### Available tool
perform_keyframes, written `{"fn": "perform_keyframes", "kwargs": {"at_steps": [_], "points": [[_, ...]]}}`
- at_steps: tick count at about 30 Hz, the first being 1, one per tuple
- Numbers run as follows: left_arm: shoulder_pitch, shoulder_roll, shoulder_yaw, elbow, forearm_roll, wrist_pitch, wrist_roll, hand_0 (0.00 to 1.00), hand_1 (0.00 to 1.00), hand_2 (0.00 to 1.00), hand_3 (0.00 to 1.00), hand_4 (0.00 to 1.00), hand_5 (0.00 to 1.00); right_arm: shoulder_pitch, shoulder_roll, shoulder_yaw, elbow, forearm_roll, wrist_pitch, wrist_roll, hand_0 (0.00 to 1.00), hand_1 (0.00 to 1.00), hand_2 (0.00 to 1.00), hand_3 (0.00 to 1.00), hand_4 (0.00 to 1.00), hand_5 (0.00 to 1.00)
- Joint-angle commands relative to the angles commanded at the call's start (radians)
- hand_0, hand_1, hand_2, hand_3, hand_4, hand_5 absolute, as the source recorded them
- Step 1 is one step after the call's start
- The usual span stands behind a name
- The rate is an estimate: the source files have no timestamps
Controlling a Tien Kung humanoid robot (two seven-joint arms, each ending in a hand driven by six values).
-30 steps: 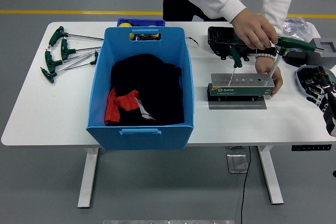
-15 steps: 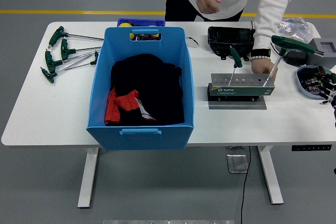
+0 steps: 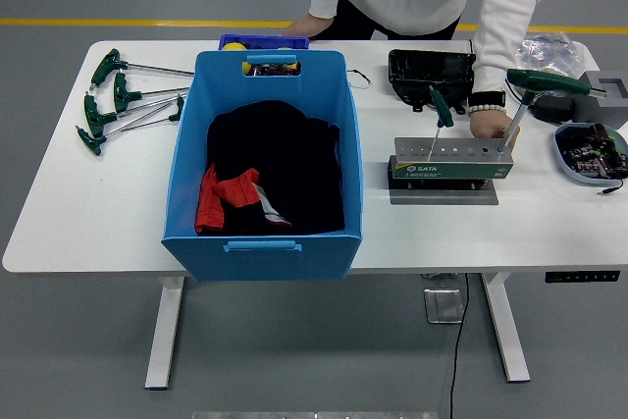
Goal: Lift tool from toolbox,place it in box,lift tool from toolbox,place it in box
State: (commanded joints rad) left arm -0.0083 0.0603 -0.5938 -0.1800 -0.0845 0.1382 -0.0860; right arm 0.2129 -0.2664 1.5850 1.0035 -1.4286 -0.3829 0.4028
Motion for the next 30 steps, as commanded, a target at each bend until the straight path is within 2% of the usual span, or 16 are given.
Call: {"fn": "perform_keyframes", "kwargs": {"at_steps": [2,3,5,10,13,15,20,21,26,27,30], "points": [[0.0,0.002,0.036,0.0,-0.033,-0.001,-0.008,0.743,0.834,0.907,0.903,0.998,0.747,0.016,-0.02,0.002,-0.004,-0.08,-0.016,-0.004,0.888,0.855,0.922,0.998,0.998,0.559],[-0.001,0.003,0.045,0.0,-0.04,-0.001,-0.009,0.738,0.832,0.903,0.9,0.998,0.734,0.022,-0.028,-0.001,-0.006,-0.108,-0.017,-0.006,0.95,0.894,0.955,0.998,0.998,0.502],[-0.003,0.005,0.059,0.0,-0.048,-0.002,-0.012,0.738,0.832,0.903,0.9,0.998,0.734,0.04,-0.055,-0.019,-0.01,-0.178,-0.007,-0.012,0.95,0.894,0.955,0.998,0.998,0.502],[-0.002,0.005,0.066,0.0,-0.046,0.004,-0.015,0.736,0.826,0.897,0.893,0.998,0.729,0.098,-0.123,-0.101,-0.006,-0.365,0.012,-0.026,0.981,0.911,0.956,0.998,0.998,0.507],[-0.002,0.004,0.068,0.0,-0.046,0.004,-0.013,0.736,0.826,0.897,0.893,0.998,0.729,0.139,-0.154,-0.164,-0.003,-0.428,0.021,-0.034,0.981,0.911,0.956,0.998,0.998,0.507],[-0.003,0.003,0.066,0.0,-0.043,0.001,-0.011,0.736,0.826,0.897,0.894,0.998,0.723,0.166,-0.17,-0.206,-0.004,-0.441,0.021,-0.031,0.982,0.908,0.947,0.994,0.998,0.544],[-0.006,0.003,0.061,0.0,-0.026,-0.006,-0.002,0.736,0.826,0.897,0.894,0.998,0.723,0.261,-0.208,-0.324,-0.015,-0.442,0.027,-0.03,0.982,0.908,0.947,0.994,0.998,0.544],[-0.006,0.003,0.063,0.0,-0.027,-0.006,-0.002,0.735,0.826,0.896,0.895,0.998,0.723,0.284,-0.214,-0.352,-0.022,-0.444,0.039,-0.034,0.939,0.877,0.902,0.936,0.998,0.6],[-0.01,0.003,0.083,0.0,-0.036,-0.003,0.0,0.735,0.826,0.896,0.895,0.998,0.723,0.393,-0.233,-0.496,-0.1,-0.459,0.099,-0.034,0.939,0.877,0.902,0.936,0.998,0.6],[-0.011,0.003,0.09,0.0,-0.04,-0.001,-0.001,0.733,0.822,0.893,0.894,0.998,0.727,0.418,-0.233,-0.529,-0.127,-0.452,0.113,-0.032,0.908,0.813,0.818,0.883,0.998,0.639],[-0.016,0.002,0.111,0.0,-0.058,0.002,-0.003,0.733,0.822,0.893,0.894,0.998,0.727,0.478,-0.231,-0.615,-0.201,-0.44,0.13,-0.02,0.908,0.813,0.818,0.883,0.998,0.639]]}}
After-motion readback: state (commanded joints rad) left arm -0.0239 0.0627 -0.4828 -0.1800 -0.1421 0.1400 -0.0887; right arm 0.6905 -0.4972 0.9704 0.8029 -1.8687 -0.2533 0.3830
